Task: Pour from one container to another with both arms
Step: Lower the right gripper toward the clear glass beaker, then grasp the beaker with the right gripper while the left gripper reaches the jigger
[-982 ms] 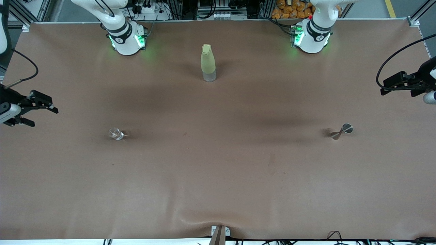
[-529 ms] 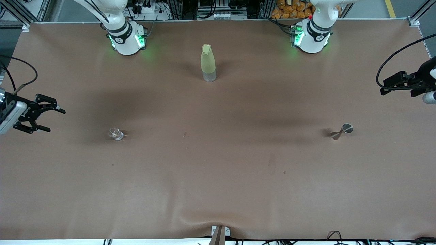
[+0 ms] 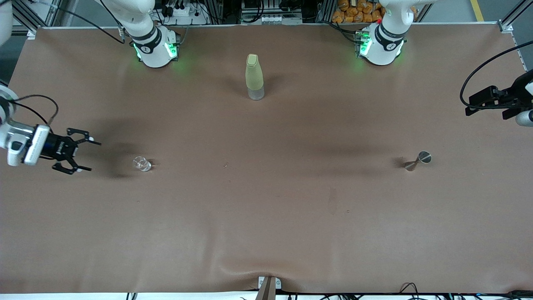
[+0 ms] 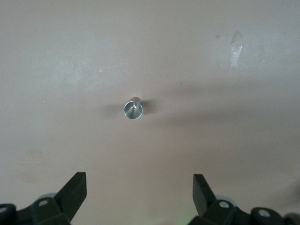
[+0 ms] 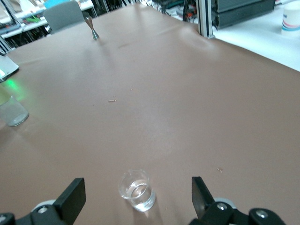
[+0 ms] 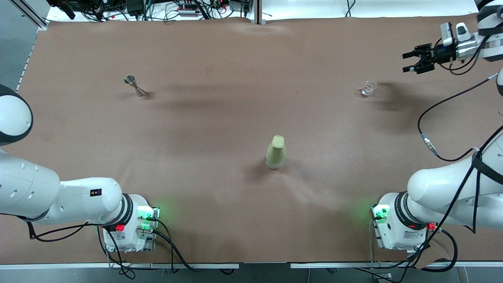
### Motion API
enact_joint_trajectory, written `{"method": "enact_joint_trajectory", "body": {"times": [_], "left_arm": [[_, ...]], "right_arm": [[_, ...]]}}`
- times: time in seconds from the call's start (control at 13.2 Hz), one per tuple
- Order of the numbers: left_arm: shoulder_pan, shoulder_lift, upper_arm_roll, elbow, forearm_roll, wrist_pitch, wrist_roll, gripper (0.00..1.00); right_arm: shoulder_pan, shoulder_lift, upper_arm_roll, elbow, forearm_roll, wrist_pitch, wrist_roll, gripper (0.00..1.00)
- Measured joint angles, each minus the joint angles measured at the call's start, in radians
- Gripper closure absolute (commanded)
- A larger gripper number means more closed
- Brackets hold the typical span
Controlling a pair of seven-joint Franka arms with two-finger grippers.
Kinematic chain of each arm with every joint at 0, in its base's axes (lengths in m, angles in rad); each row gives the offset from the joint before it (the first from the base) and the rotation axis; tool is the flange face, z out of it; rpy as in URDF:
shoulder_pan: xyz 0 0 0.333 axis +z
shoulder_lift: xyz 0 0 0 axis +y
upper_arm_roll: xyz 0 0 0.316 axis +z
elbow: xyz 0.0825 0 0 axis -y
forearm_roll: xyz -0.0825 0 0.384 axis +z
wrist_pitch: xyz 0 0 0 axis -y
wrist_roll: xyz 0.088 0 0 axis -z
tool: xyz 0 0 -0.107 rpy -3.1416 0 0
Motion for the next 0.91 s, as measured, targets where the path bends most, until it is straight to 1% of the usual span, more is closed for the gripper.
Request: {"method": "enact_joint_trajectory", "body": {"times": [0.15, 0.23, 0.38, 0.53, 0.68, 0.91], "left_arm": [[0.002, 0.000, 0.002, 0.000, -0.011, 0.000, 0.030, 0.00], [0.010, 0.001, 0.005, 0.000, -0.034, 0.000, 0.059, 0.00], [0.055, 0.010, 0.008, -0.001, -0.093, 0.000, 0.135, 0.00], [0.106, 0.031, 0.011, -0.003, -0.147, 0.000, 0.232, 0.00], [0.163, 0.066, 0.013, -0.007, -0.229, 0.000, 0.363, 0.00], [0.275, 0.149, 0.016, -0.012, -0.367, 0.001, 0.648, 0.00]], "right_arm": [[-0.005, 0.058, 0.000, 0.003, 0.052, -0.043, -0.064, 0.00], [-0.013, 0.085, 0.000, 0.005, 0.063, -0.051, -0.087, 0.00], [-0.034, 0.142, 0.000, 0.026, 0.068, -0.060, -0.165, 0.00], [-0.046, 0.206, 0.000, 0.058, 0.098, -0.096, -0.243, 0.00], [-0.047, 0.262, 0.002, 0.080, 0.129, -0.152, -0.305, 0.00], [-0.047, 0.320, 0.004, 0.090, 0.166, -0.179, -0.392, 0.00]]}}
